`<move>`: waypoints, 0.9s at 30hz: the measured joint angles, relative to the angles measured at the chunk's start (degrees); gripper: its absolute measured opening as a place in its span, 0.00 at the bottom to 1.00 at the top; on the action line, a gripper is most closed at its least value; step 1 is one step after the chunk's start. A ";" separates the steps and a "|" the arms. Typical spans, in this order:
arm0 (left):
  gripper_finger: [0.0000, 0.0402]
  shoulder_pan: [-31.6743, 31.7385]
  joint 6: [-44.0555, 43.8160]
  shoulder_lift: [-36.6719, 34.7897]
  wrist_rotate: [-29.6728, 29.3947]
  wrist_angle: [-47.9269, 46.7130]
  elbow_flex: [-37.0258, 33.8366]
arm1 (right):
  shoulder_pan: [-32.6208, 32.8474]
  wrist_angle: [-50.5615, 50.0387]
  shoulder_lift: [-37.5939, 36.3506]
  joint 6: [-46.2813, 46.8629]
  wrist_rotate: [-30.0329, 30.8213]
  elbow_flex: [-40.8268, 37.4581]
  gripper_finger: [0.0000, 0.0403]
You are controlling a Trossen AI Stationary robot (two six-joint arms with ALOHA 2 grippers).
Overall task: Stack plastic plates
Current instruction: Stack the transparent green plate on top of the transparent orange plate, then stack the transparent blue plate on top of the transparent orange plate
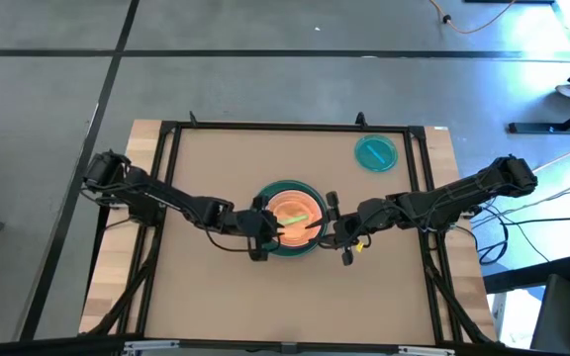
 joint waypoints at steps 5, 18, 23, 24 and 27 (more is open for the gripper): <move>0.19 -2.00 3.12 -0.97 1.35 -0.50 0.02 | 0.01 -0.01 0.00 1.36 -0.02 0.00 0.36; 0.19 -6.22 6.19 -10.95 1.66 21.67 -17.53 | 0.01 1.96 1.36 3.39 2.37 0.09 0.36; 0.19 -6.59 6.13 -15.01 3.83 33.71 -27.02 | -0.01 -5.58 0.48 9.08 17.16 0.04 0.36; 0.19 -6.74 6.09 -15.68 4.23 35.97 -28.55 | -0.01 -8.58 -0.02 10.95 19.48 0.04 0.36; 0.19 -7.14 5.46 -16.07 4.35 41.63 -32.64 | -0.01 -18.28 -1.80 17.32 24.31 0.04 0.36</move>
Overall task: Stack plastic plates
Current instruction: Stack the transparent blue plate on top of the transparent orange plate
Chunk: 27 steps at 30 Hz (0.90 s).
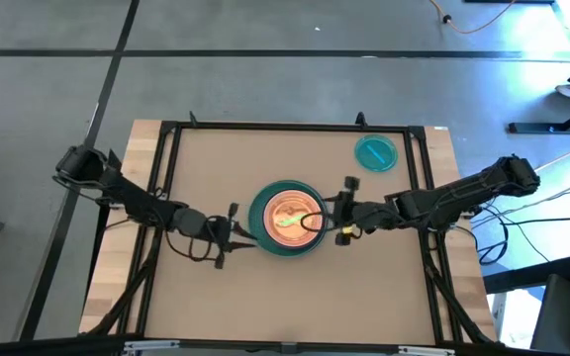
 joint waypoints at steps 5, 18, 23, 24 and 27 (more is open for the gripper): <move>0.19 -0.20 -1.27 -0.02 -0.16 2.75 -1.96 | -2.50 -14.93 -1.28 12.17 2.43 0.00 0.36; 0.19 0.98 -0.82 0.00 -3.24 2.73 -1.98 | -30.81 -21.20 -0.84 18.93 -6.02 -6.19 0.36; 0.19 1.66 -0.81 0.00 -3.25 2.57 -1.98 | -41.10 -14.10 -0.84 16.64 -11.77 -11.38 0.36; 0.19 1.66 -0.79 0.00 -3.25 2.51 -1.98 | -42.89 -11.97 -0.65 16.18 -13.31 -12.53 0.36; 0.19 1.59 -0.82 0.00 -3.23 2.40 -1.98 | -47.47 -5.90 0.72 14.95 -16.95 -15.55 0.36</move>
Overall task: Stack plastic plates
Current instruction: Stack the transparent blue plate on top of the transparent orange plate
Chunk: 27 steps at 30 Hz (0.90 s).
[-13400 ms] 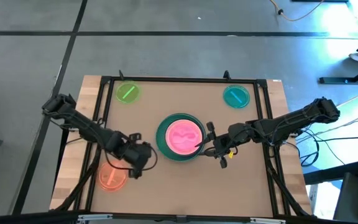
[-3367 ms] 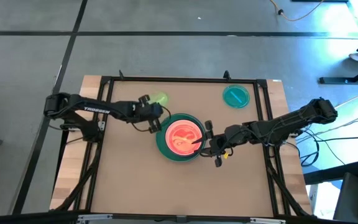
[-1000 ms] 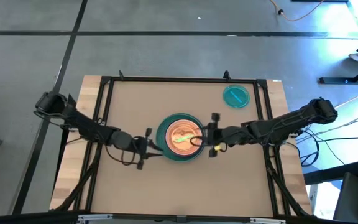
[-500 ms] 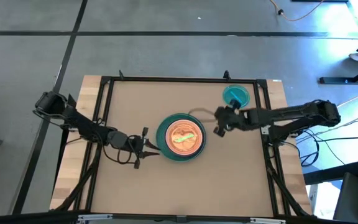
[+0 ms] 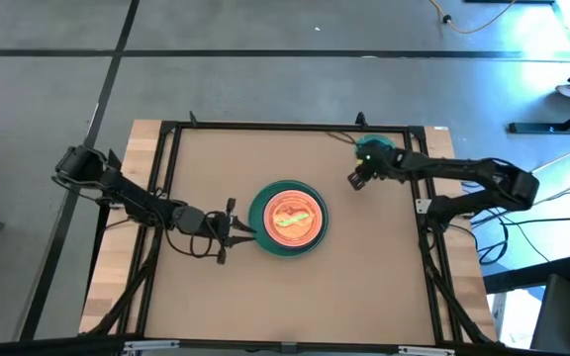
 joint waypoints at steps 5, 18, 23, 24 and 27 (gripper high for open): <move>0.19 -0.04 -0.37 0.00 -0.02 -0.10 0.00 | -4.77 4.64 2.99 -1.45 -2.86 -1.63 0.36; 0.19 -0.04 -1.83 0.02 1.38 0.17 0.00 | -7.67 7.31 8.86 -3.81 -3.52 -1.60 0.36; 0.19 -0.04 -3.24 0.02 1.39 0.12 0.00 | -7.64 7.36 9.86 -3.80 -2.41 -1.42 0.36; 0.19 -0.04 -3.31 0.02 1.40 0.03 0.00 | -7.61 7.43 9.86 -3.80 -2.25 -1.42 0.36; 0.19 -0.04 -3.35 0.04 1.41 0.00 0.00 | -8.06 7.92 9.91 -4.95 -3.11 -1.46 0.34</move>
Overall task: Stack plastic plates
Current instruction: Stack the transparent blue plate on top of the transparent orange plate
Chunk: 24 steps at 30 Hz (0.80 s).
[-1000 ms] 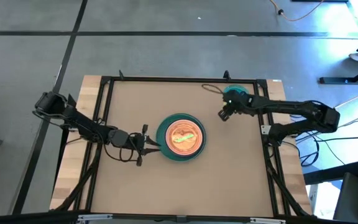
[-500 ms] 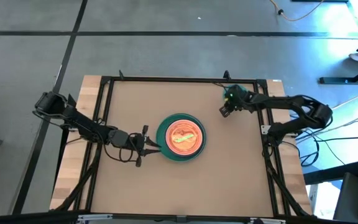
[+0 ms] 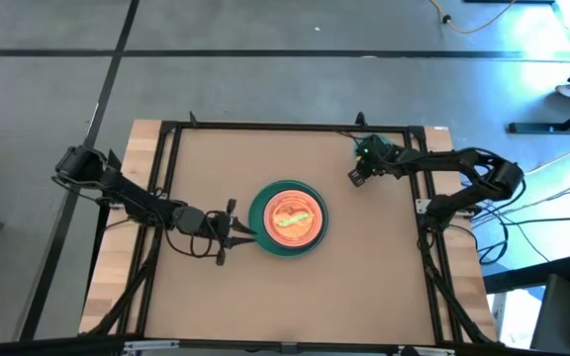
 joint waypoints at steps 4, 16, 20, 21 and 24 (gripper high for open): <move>0.19 0.00 -0.03 0.00 -0.01 0.02 0.00 | 0.13 0.17 0.04 -1.59 -0.64 -0.01 0.19; 0.19 0.00 -3.10 0.17 0.39 0.26 0.00 | 9.40 -3.02 -0.59 -4.69 -2.87 5.65 0.01; 0.19 0.00 -3.12 0.20 0.37 0.24 0.00 | 16.43 -3.56 -0.74 -4.71 -2.91 9.74 0.00; 0.19 0.00 -3.11 0.20 0.35 0.24 0.00 | 18.17 -3.58 -0.75 -4.90 -2.88 10.85 0.00; 0.19 -0.07 -2.86 0.20 0.41 0.22 0.00 | 23.30 -3.48 -0.79 -5.30 -2.97 14.14 0.00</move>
